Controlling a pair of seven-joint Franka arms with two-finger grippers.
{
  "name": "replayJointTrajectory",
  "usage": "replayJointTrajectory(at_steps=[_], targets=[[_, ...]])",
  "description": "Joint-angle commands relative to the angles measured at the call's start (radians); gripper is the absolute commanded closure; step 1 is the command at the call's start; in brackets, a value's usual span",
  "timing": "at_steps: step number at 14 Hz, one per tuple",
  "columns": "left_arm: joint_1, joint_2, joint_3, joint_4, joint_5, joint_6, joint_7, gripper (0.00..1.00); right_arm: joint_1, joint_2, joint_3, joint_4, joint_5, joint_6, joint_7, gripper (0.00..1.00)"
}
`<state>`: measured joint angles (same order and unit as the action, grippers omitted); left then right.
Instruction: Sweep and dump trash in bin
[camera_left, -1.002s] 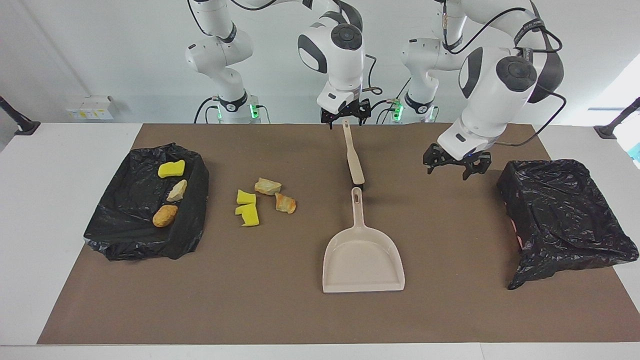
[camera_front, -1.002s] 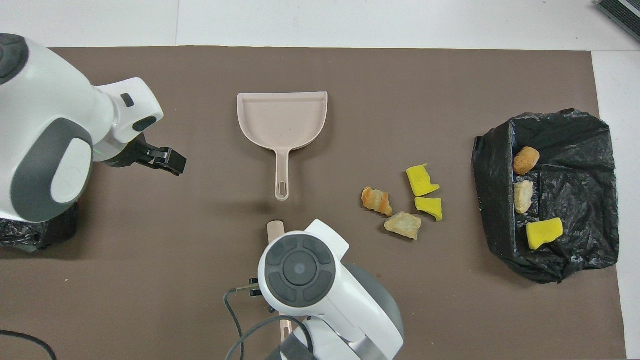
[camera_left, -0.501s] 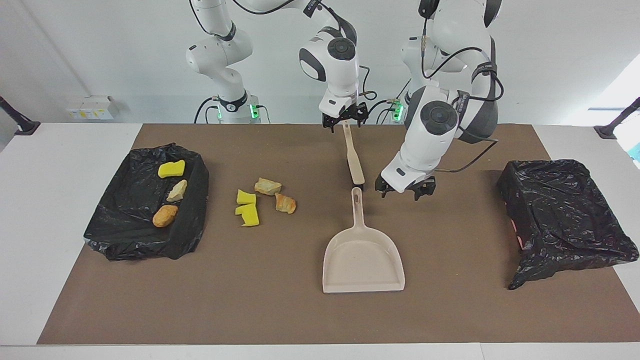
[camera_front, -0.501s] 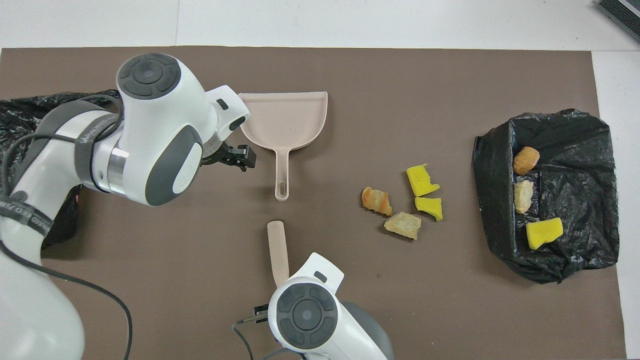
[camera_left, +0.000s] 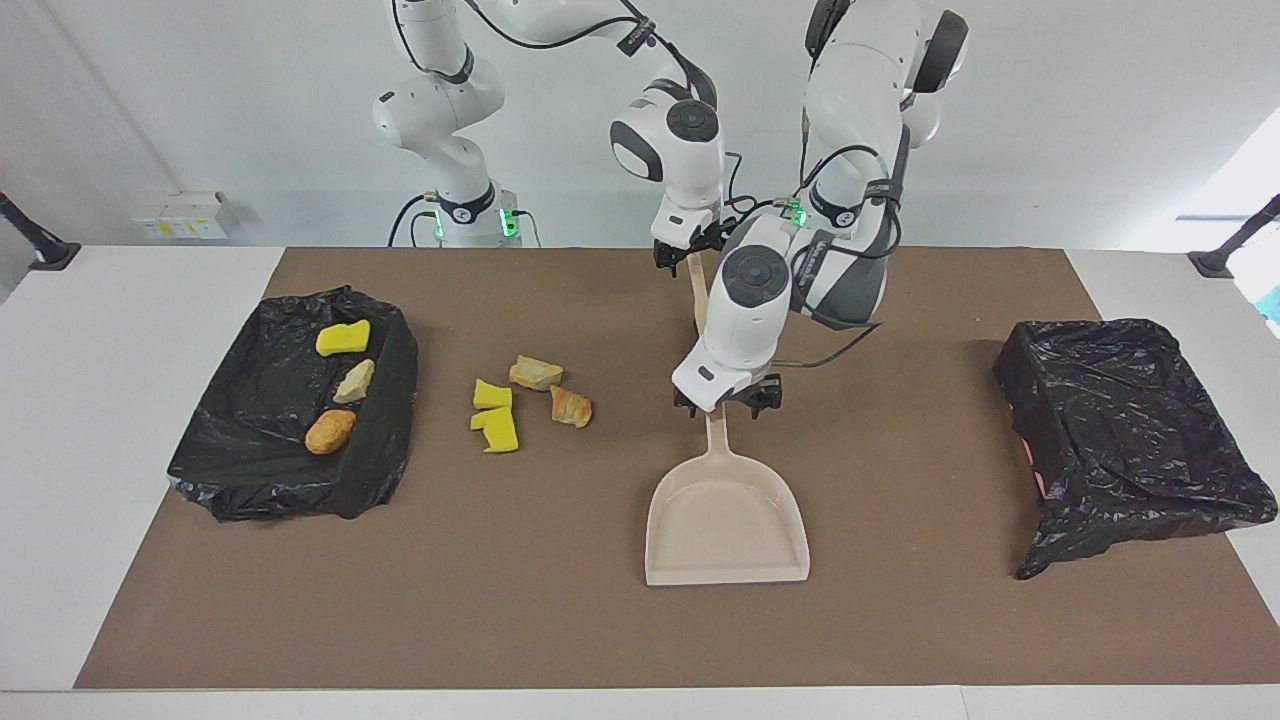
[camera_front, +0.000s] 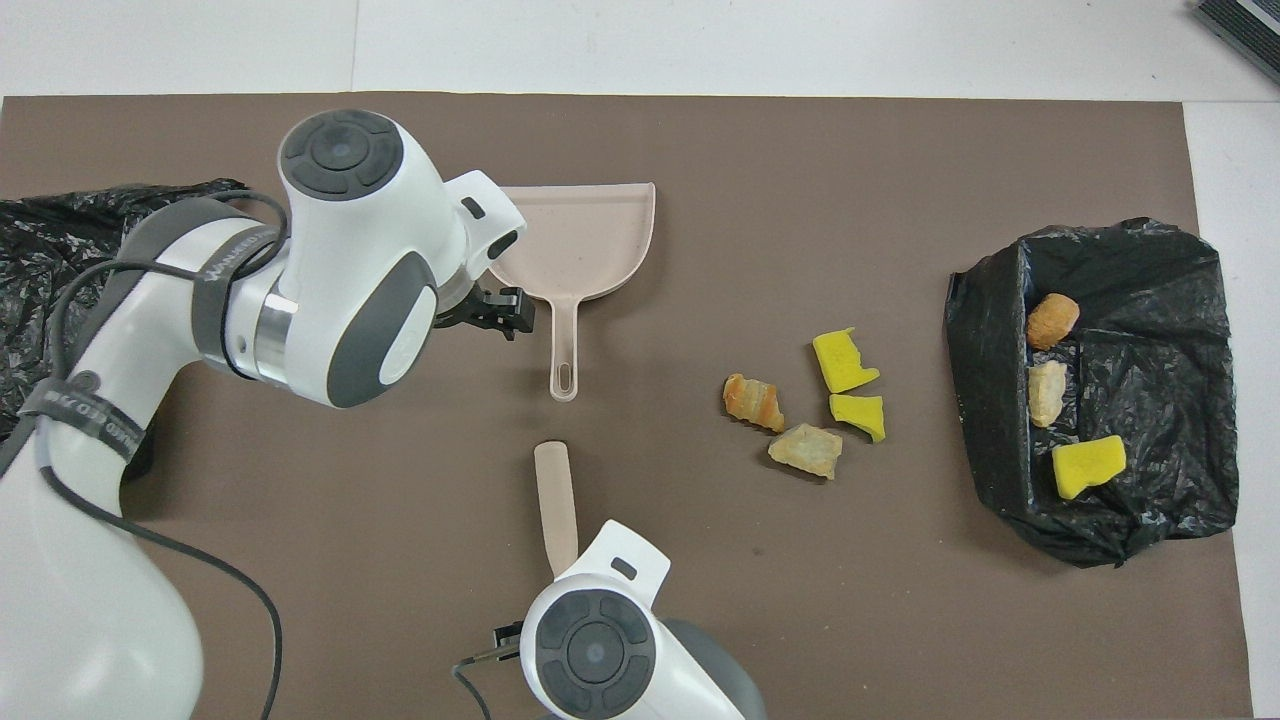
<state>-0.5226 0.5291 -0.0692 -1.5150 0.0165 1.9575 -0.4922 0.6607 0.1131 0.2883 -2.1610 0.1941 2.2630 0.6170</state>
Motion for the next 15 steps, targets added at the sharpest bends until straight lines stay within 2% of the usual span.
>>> replayJointTrajectory(at_steps=[1, 2, 4, 5, 6, 7, 8, 9, 10, 11, 12, 15], targets=[[-0.011, 0.022, 0.02, 0.044, 0.017, -0.008, -0.022, 0.0, -0.003, -0.004, 0.0, -0.02, -0.021, 0.032, -0.022, 0.3], [-0.011, 0.019, 0.02, 0.044, 0.014, -0.009, -0.022, 0.0, -0.003, -0.004, 0.0, -0.02, -0.021, 0.036, -0.022, 0.38], [-0.008, 0.009, 0.022, 0.044, 0.008, -0.022, -0.023, 0.1, -0.003, -0.004, 0.0, -0.023, -0.021, 0.041, -0.023, 0.4], [-0.01, 0.008, 0.022, 0.042, 0.008, -0.02, -0.035, 0.19, -0.003, -0.004, 0.0, -0.025, -0.022, 0.041, -0.023, 0.4], [-0.011, 0.008, 0.022, 0.044, 0.008, -0.022, -0.045, 0.31, -0.003, -0.004, 0.0, -0.025, -0.022, 0.041, -0.025, 0.4], [-0.007, 0.006, 0.02, 0.042, 0.008, -0.02, -0.048, 0.55, -0.003, -0.004, 0.0, -0.025, -0.024, 0.041, -0.025, 0.4], [-0.001, 0.005, 0.022, 0.042, 0.008, -0.013, -0.046, 0.87, -0.003, -0.003, 0.0, -0.025, -0.025, 0.043, -0.026, 0.4], [0.001, 0.0, 0.02, 0.041, 0.01, -0.011, -0.048, 1.0, -0.001, 0.008, 0.0, -0.025, -0.039, 0.049, -0.023, 0.4], [0.001, -0.004, 0.022, 0.036, 0.01, -0.008, -0.048, 1.0, 0.003, 0.01, 0.0, -0.023, -0.054, 0.044, -0.025, 0.56], [0.003, -0.006, 0.022, 0.038, 0.013, -0.009, -0.045, 1.0, 0.004, 0.011, 0.0, -0.02, -0.074, 0.041, -0.019, 0.84], [0.012, -0.012, 0.023, 0.039, 0.014, -0.015, -0.037, 1.0, 0.007, 0.011, 0.0, -0.014, -0.09, 0.03, -0.013, 1.0], [0.05, -0.056, 0.025, 0.038, 0.025, -0.022, -0.008, 1.0, 0.007, 0.013, -0.001, 0.0, -0.104, -0.01, -0.013, 1.0]])
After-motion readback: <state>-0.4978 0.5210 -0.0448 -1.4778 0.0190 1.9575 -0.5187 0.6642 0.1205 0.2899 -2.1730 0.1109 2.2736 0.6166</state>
